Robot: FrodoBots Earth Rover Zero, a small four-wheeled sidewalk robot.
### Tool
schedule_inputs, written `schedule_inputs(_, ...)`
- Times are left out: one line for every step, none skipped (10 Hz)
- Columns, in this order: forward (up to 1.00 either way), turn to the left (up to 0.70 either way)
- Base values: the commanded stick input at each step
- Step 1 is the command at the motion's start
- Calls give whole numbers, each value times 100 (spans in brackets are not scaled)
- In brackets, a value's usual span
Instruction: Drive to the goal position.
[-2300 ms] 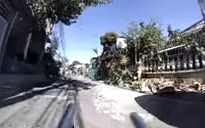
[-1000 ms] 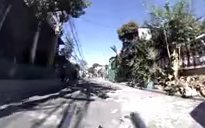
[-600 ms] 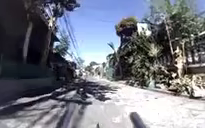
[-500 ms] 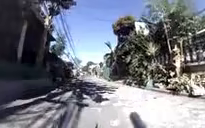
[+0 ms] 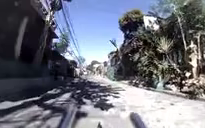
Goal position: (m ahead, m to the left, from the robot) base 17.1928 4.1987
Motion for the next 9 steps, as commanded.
schedule_inputs(100, 8)
schedule_inputs(100, 17)
schedule_inputs(100, 20)
schedule_inputs(100, 24)
schedule_inputs(100, 18)
schedule_inputs(100, 12)
schedule_inputs(100, 16)
schedule_inputs(100, 2)
schedule_inputs(100, 11)
